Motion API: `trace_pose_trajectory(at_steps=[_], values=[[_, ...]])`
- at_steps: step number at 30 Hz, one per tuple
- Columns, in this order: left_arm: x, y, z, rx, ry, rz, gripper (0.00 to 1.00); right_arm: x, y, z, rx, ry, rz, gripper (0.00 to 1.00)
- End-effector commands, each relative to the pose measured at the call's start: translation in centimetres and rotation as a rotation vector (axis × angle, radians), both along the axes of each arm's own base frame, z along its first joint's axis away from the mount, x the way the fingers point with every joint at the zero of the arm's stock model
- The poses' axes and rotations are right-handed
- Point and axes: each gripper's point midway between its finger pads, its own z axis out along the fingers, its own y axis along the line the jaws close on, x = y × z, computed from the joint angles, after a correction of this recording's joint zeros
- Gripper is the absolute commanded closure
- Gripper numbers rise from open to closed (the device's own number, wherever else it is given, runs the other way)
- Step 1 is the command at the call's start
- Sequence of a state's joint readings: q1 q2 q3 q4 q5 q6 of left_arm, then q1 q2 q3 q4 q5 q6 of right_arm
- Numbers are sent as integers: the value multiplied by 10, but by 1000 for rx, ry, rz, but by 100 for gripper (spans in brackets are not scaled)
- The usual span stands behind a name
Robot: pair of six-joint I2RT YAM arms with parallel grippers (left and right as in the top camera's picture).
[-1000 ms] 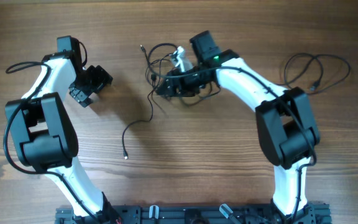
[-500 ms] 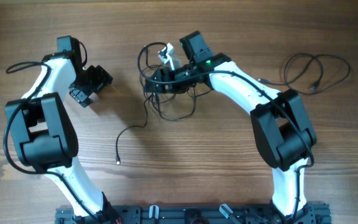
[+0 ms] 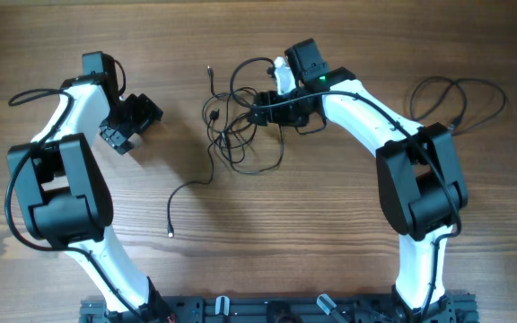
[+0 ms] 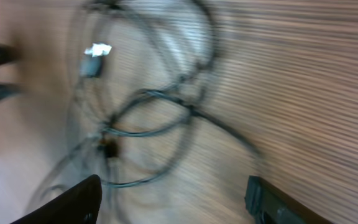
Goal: Untangle cables
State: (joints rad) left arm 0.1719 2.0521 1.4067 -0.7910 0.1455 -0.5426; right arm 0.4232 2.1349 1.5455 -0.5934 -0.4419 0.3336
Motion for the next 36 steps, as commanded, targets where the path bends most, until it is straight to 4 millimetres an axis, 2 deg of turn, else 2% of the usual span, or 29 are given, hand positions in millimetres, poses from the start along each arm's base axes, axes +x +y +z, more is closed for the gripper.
trace_pose_trajectory(at_steps=[1, 6, 8, 10, 11, 14, 16, 18, 20, 29, 33, 36], values=[[2, 4, 1, 21, -9, -10, 12, 13, -20, -14, -136, -54, -37, 28], [3, 4, 1, 21, -13, -10, 12, 12, -21, -9, -163, -80, 31, 30], [3, 4, 1, 21, -14, -10, 12, 14, -36, -7, -273, -106, 64, 30], [3, 5, 1, 22, -16, -10, 13, 11, -41, -6, -306, -107, 108, 27], [4, 4, 1, 22, -17, -10, 12, 5, -36, -4, -280, -94, 147, 25], [4, 4, 1, 22, -18, -11, 13, -15, -6, 7, -86, -32, 237, 24], [4, 4, 1, 22, -19, -11, 13, -25, 15, 21, 64, -5, 276, 23], [4, 4, 1, 22, -20, -10, 13, -31, 32, 35, 191, 43, 266, 23], [4, 4, 1, 22, -19, -11, 12, -33, 37, 39, 224, 91, 219, 25], [3, 4, 1, 21, -16, -11, 12, -43, 41, 9, 28, 137, 82, 28], [3, 4, 1, 22, -16, -11, 12, -54, 53, 4, -10, 118, 108, 30], [3, 4, 1, 22, -16, -11, 12, -55, 55, -1, -72, 106, 62, 49]])
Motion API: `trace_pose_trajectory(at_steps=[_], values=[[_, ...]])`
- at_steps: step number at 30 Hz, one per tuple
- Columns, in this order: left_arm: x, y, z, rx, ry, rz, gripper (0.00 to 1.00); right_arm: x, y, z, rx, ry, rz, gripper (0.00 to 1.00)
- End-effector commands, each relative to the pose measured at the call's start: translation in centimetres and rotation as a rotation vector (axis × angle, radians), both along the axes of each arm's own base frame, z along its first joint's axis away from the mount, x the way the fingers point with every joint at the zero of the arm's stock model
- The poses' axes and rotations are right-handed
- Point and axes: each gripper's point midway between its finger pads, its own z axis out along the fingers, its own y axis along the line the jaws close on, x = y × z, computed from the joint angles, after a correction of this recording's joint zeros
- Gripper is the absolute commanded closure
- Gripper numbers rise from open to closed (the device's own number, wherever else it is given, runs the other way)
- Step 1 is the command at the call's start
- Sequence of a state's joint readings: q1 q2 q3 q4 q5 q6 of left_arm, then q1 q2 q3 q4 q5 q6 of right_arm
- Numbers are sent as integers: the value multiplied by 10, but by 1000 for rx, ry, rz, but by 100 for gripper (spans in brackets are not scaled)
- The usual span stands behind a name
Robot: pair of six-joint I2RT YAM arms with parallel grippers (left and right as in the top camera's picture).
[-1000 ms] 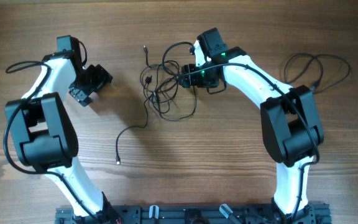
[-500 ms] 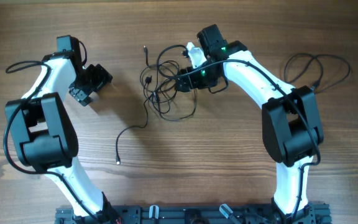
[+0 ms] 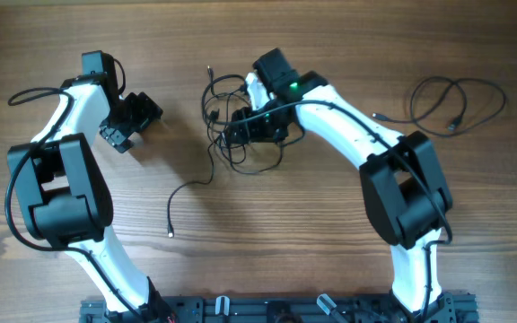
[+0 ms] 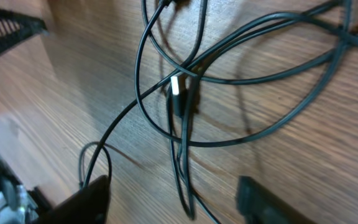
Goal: Untangle cables
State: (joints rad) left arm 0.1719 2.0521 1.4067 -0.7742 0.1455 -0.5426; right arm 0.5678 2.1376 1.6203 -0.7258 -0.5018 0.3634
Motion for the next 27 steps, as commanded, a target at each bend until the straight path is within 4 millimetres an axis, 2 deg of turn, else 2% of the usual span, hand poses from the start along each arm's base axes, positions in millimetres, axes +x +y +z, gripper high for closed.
trace_pose_trajectory(at_steps=[1, 6, 14, 21, 23, 24, 25, 27], values=[[-1, 4, 0, 19, 1, -11, 12, 0, -6, -19, -115, 11, -112, 51], [-1, 4, 0, 19, 1, -11, 12, -1, 4, -18, -111, 11, -146, 55], [-1, 4, 0, 19, 1, -11, 12, -1, 1, -22, -148, -8, -157, 55], [-1, 4, 0, 19, 1, -11, 13, -14, 1, -40, -157, 15, -152, 57], [-1, 4, 0, 19, 1, -11, 14, -16, 0, -43, -157, 24, -166, 65], [-1, 3, 0, 18, 1, -12, 16, -15, 1, -43, -154, 22, -166, 87], [-1, 2, 0, 14, 2, -19, 22, -15, 3, -41, -140, 21, -158, 96], [1, -4, 5, -12, -24, -83, 30, -14, 13, -30, -70, 17, -113, 96]])
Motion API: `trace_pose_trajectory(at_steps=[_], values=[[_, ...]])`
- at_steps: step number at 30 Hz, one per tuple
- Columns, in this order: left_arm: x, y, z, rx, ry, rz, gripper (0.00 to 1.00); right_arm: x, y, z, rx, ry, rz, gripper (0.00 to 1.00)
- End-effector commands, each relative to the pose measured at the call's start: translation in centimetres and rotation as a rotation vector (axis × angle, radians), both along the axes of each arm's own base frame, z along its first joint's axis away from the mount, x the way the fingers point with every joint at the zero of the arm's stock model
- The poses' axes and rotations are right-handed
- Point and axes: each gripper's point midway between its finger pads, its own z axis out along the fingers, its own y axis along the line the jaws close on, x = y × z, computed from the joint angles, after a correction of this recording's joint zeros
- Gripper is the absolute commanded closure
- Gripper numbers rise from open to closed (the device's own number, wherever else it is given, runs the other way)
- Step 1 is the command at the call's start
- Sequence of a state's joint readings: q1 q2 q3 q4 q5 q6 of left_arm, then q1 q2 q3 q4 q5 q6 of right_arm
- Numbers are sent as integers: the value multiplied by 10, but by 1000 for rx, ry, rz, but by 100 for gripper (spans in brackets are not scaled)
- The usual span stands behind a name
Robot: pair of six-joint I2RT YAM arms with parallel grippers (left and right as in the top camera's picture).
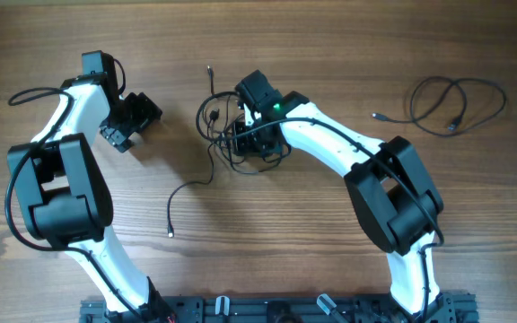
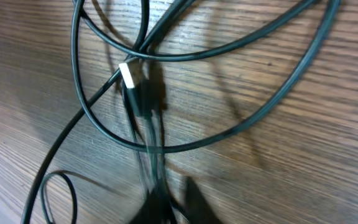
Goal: Untangle cables
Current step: 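Lift the right gripper with the cable up toward the top edge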
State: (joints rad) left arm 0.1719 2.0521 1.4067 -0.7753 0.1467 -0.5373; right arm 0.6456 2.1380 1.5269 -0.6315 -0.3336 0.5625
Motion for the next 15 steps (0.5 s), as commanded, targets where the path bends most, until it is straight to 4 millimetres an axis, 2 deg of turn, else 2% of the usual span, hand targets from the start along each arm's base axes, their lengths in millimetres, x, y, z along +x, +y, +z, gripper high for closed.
trace_pose_trajectory(at_steps=[1, 3, 4, 8, 10, 11, 13, 15], values=[[3, -6, 10, -20, -42, -108, 31, 0, 15, 14, 105, 2, 62, 96], [8, -7, 32, -16, -100, -127, 31, 9, 22, 45, 195, -21, 70, 96], [12, -13, 49, -36, -153, -158, 31, 15, 24, 65, 248, -45, 79, 96], [25, -51, 129, -187, -423, -324, 28, 22, 33, 153, 517, -153, 187, 96], [25, -65, 169, -241, -543, -374, 25, 24, 32, 190, 625, -205, 225, 96], [24, -71, 189, -256, -602, -395, 23, 25, 28, 217, 693, -240, 238, 96], [21, -75, 214, -258, -668, -417, 21, 25, 23, 249, 770, -289, 259, 96], [16, -76, 227, -250, -698, -422, 20, 24, 18, 281, 845, -343, 290, 96]])
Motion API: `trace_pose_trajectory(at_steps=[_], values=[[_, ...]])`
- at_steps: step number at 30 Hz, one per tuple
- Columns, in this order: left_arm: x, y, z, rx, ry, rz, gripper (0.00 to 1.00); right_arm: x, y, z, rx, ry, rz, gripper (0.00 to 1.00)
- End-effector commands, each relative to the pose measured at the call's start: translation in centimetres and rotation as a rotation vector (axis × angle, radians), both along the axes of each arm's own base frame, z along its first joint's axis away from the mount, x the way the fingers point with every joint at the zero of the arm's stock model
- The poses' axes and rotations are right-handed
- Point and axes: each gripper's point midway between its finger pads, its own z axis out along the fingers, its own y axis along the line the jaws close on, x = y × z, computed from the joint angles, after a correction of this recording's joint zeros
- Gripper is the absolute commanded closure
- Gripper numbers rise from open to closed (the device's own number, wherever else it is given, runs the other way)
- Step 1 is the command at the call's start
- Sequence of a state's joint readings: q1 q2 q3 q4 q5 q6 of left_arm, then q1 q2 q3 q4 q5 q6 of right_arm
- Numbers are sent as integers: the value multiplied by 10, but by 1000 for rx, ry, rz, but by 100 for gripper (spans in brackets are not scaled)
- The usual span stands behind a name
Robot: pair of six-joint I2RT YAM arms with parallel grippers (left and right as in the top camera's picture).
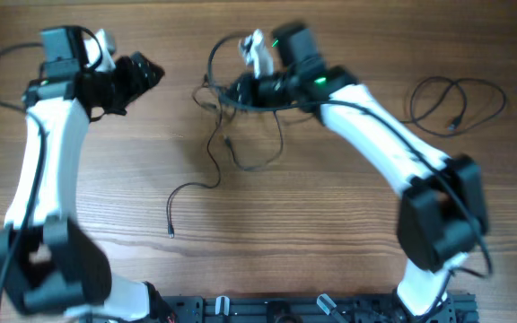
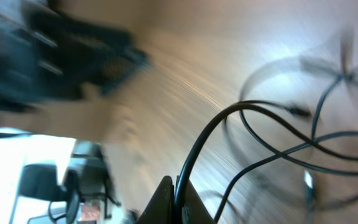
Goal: Untangle cables
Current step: 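Lift the right gripper with the cable up toward the top edge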
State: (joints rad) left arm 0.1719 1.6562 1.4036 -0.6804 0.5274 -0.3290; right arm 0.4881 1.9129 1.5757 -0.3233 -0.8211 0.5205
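Observation:
A tangle of thin black cables (image 1: pixel 233 121) lies at the table's far middle, with one strand trailing to a plug end (image 1: pixel 170 233) nearer the front. My right gripper (image 1: pixel 239 88) is over the top of the tangle, shut on a black cable strand (image 2: pixel 194 155) that arches out from between its fingers (image 2: pixel 164 200). More loops (image 2: pixel 303 140) and a bright plug (image 2: pixel 307 180) lie on the wood below. My left gripper (image 1: pixel 142 70) is at the far left, apart from the cables. It is blurred, so its jaws are unclear.
A separate black cable (image 1: pixel 456 94) lies coiled at the far right of the wooden table (image 1: pixel 312 233). The arm bases (image 1: pixel 276 309) stand along the front edge. The blurred left arm (image 2: pixel 73 53) shows across the right wrist view.
My right gripper, shut on a strand low in the tangle, is now farther back and higher with the strand still in it. The tangle is stretched. My left gripper has moved toward the far edge.
My right gripper was open beside the tangle's right side, then open above its middle near a plug. Then it was shut on a strand there. Now it holds that strand up and back. The left arm stayed still until now.

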Motion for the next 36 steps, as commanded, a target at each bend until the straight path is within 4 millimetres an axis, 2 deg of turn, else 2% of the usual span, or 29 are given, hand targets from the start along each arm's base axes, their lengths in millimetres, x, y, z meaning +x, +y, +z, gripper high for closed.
trace_pose_trajectory(at_steps=[1, 4, 9, 13, 15, 18, 24, 29, 34, 36], values=[[-13, -20, 43, -64, -110, -100, 20, -24, -7, 95, 223, -102, 136, 96], [-21, -25, 41, -86, -79, -112, 20, -17, -17, 125, 279, -151, 101, 96], [-27, -26, 21, -88, -5, -127, 20, 0, -31, 159, 373, -184, 41, 96], [-30, -28, 7, -103, 55, -130, 20, -3, -37, 186, 447, -264, 85, 96], [-31, -31, 5, -101, 58, -142, 15, -2, -37, 188, 452, -279, 80, 96], [-32, -41, 13, -115, -1, -229, 14, 2, -38, 187, 450, -270, 59, 96], [-39, -71, 44, -232, -174, -450, 13, 7, -38, 187, 463, -199, 14, 96], [-43, -85, 66, -285, -314, -582, 12, 10, -39, 187, 483, -76, -26, 96], [-42, -86, 67, -278, -327, -587, 13, 14, -40, 188, 502, 10, -67, 96], [-43, -89, 67, -281, -323, -594, 16, 18, -41, 189, 506, 2, -88, 96]])
